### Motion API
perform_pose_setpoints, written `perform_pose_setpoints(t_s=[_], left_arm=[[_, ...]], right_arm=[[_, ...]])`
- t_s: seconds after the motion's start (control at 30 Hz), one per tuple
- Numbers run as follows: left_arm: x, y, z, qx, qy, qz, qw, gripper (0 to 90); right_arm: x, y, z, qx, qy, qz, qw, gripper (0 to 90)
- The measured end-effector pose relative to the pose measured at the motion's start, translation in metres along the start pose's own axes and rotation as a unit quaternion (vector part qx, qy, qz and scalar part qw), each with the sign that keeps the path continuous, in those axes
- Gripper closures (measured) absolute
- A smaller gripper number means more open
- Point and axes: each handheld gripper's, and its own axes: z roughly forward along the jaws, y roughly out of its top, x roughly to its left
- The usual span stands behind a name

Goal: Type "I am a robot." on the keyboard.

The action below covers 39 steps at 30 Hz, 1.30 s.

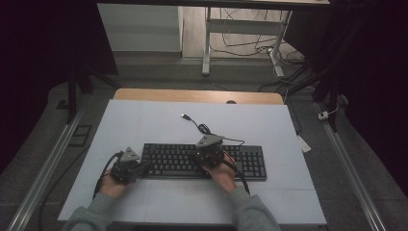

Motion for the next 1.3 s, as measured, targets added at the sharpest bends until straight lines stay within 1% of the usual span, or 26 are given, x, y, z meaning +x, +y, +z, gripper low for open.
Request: perform_pose_setpoints(t_s=[0.07,0.23,0.4,0.57,0.63,0.7,0.73,0.77,0.83,0.9,0.97,1.0,1.07,1.1,1.2,1.23,1.27,1.3], left_arm=[[-0.001,0.0,0.0,0.0,0.001,0.001,1.0,88.9],[-0.001,0.0,0.0,0.0,0.001,0.001,1.0,88.9],[0.0,0.0,0.0,0.0,0.0,0.001,1.0,88.8],[0.0,0.0,0.0,-0.001,-0.002,0.0,1.0,88.8],[0.0,0.0,0.0,-0.002,0.0,0.0,1.0,88.8],[0.0,0.001,-0.004,-0.016,0.006,0.001,0.9999,88.8],[0.0,0.001,-0.004,-0.016,0.006,0.001,0.9999,88.8],[0.001,0.001,-0.006,-0.023,0.006,0.0,0.9997,88.7],[0.002,0.002,-0.008,-0.034,0.005,-0.005,0.9994,88.6],[0.002,0.002,-0.009,-0.039,0.002,-0.006,0.9992,88.0],[0.001,0.002,-0.01,-0.042,-0.001,-0.007,0.9991,86.1],[0.002,0.002,-0.011,-0.044,0.0,-0.008,0.999,84.5],[0.002,0.002,-0.012,-0.047,0.0,-0.011,0.9988,80.0],[0.003,0.002,-0.012,-0.049,-0.001,-0.013,0.9987,75.3],[0.004,0.001,-0.013,-0.054,-0.003,-0.02,0.9983,66.4],[0.004,0.001,-0.013,-0.055,-0.002,-0.022,0.9983,66.4],[0.005,0.001,-0.013,-0.055,0.0,-0.023,0.9982,60.7],[0.005,0.001,-0.013,-0.055,0.001,-0.024,0.9982,59.0]], right_arm=[[0.001,0.001,0.001,0.007,-0.006,-0.003,1.0,89.5],[0.001,0.001,0.003,0.004,-0.004,-0.003,1.0,89.5],[0.001,0.0,0.007,0.019,-0.006,-0.006,0.9998,89.6],[0.002,0.001,0.007,0.019,-0.008,-0.008,0.9998,89.6],[0.002,0.001,0.004,0.008,-0.006,-0.004,0.9999,89.6],[0.002,0.003,0.0,-0.005,-0.003,-0.001,1.0,89.6],[0.002,0.004,-0.002,-0.012,0.0,-0.002,0.9999,89.6],[0.002,0.004,-0.004,-0.017,0.003,-0.003,0.9999,89.6],[0.001,0.005,-0.006,-0.019,0.005,-0.002,0.9998,89.6],[0.0,0.004,-0.009,-0.023,0.009,0.003,0.9997,89.0],[-0.002,0.003,-0.011,-0.027,0.016,0.011,0.9994,82.5],[-0.002,0.003,-0.012,-0.023,0.015,0.013,0.9995,79.7],[-0.002,0.002,-0.016,-0.028,0.016,0.018,0.9993,75.4],[-0.003,0.001,-0.02,-0.033,0.01,0.02,0.9992,71.2],[-0.006,-0.001,-0.027,-0.038,0.001,0.023,0.999,67.4],[-0.006,-0.001,-0.027,-0.038,0.001,0.023,0.999,67.4],[-0.008,-0.003,-0.031,-0.04,-0.009,0.02,0.999,65.1],[-0.008,-0.004,-0.034,-0.038,-0.012,0.02,0.999,63.9]])
